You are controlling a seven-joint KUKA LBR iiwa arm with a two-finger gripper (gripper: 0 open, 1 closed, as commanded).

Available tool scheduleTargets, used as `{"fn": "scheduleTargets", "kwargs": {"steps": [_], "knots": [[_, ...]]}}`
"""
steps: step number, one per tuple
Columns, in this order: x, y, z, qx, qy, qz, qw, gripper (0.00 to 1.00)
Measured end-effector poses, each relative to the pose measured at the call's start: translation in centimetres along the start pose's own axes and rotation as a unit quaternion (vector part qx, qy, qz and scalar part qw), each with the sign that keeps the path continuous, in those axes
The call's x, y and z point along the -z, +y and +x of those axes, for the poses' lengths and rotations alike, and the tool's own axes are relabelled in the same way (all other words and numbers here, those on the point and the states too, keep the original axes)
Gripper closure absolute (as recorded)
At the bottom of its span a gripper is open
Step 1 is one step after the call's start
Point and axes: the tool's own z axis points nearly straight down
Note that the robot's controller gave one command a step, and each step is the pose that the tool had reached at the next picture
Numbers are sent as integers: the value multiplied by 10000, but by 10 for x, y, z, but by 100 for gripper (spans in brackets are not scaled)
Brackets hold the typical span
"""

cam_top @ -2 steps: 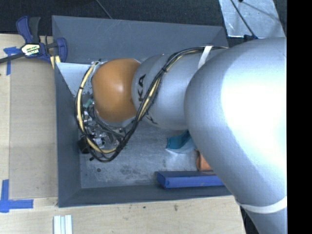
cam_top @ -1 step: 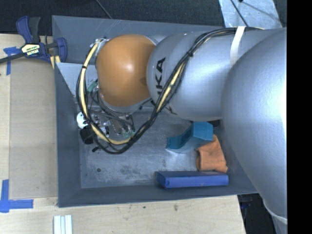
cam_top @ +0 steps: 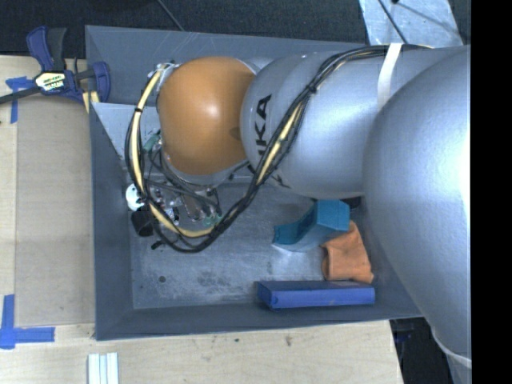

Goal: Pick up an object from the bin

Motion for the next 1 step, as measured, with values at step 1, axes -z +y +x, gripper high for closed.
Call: {"fn": "scheduleTargets", "kwargs": {"steps": [1], "knots": [[63,-12,-20,-102,-3,1,9999,100]]}}
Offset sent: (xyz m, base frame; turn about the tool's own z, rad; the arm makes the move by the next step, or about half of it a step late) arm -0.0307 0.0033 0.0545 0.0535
